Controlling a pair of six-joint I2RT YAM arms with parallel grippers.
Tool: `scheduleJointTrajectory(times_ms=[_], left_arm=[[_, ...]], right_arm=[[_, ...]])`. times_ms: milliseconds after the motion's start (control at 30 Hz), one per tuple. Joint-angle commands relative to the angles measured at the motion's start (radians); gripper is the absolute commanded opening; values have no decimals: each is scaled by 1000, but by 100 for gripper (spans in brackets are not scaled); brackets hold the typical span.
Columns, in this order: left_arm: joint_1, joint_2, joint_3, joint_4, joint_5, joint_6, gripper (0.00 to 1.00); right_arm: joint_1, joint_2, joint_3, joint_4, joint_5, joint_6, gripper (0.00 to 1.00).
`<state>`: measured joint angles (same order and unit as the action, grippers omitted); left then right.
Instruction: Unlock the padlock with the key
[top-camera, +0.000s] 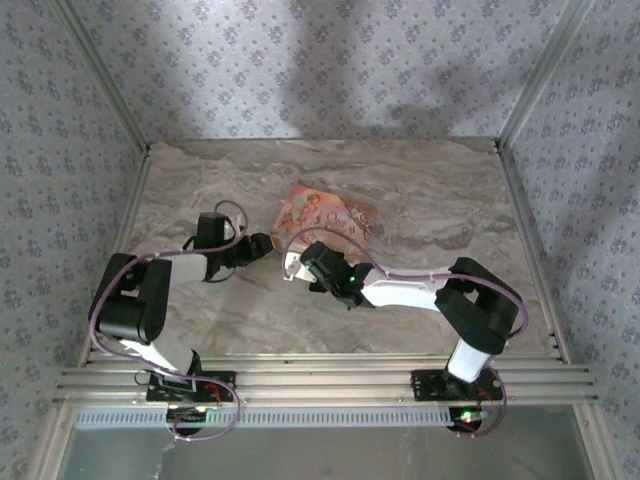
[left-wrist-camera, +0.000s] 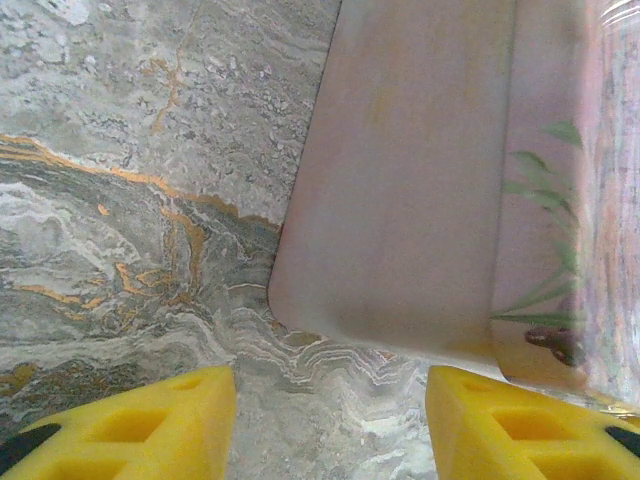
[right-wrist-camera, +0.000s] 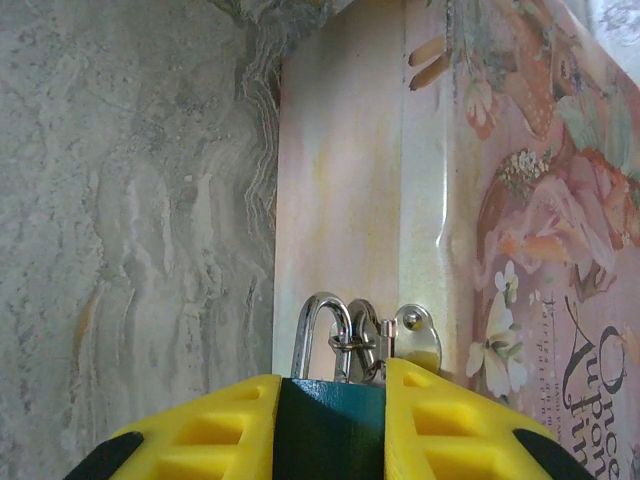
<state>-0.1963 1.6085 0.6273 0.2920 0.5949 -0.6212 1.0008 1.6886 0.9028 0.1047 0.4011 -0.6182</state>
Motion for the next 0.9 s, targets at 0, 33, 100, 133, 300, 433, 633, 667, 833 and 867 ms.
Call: scheduleJointTrajectory(times_ms=[0,33,100,133,300,433,633,667,833,867], left_arm=[[4,-25,0,-5,23,11,53],[5,-25,1,-7,23,11,53],[4,-28,4,-13,22,12,53],[5,-30,6,-16,20,12,53],[5,-61,-2,-48,-17,24,54],[5,-108,-6,-88,-57,42,56],[5,-178,2,-177,-107,81,57],[5,-189,0,-188,-114,86,57],[5,-226,-8,-209,-123,89,57],[5,-231,-9,-211,-122,89,57]], right_arm=[[11,-14,-38,114,34,19,0],[14,-9,-34,112,34,16,0],[18,7,-21,110,25,2,0],[21,14,-16,110,20,-1,0],[25,18,20,125,-13,26,0],[18,32,37,135,-6,52,0],[-11,9,53,123,23,142,0],[-14,-6,47,121,22,155,0],[-9,-37,29,120,1,110,0],[-3,-23,44,110,-1,81,0]])
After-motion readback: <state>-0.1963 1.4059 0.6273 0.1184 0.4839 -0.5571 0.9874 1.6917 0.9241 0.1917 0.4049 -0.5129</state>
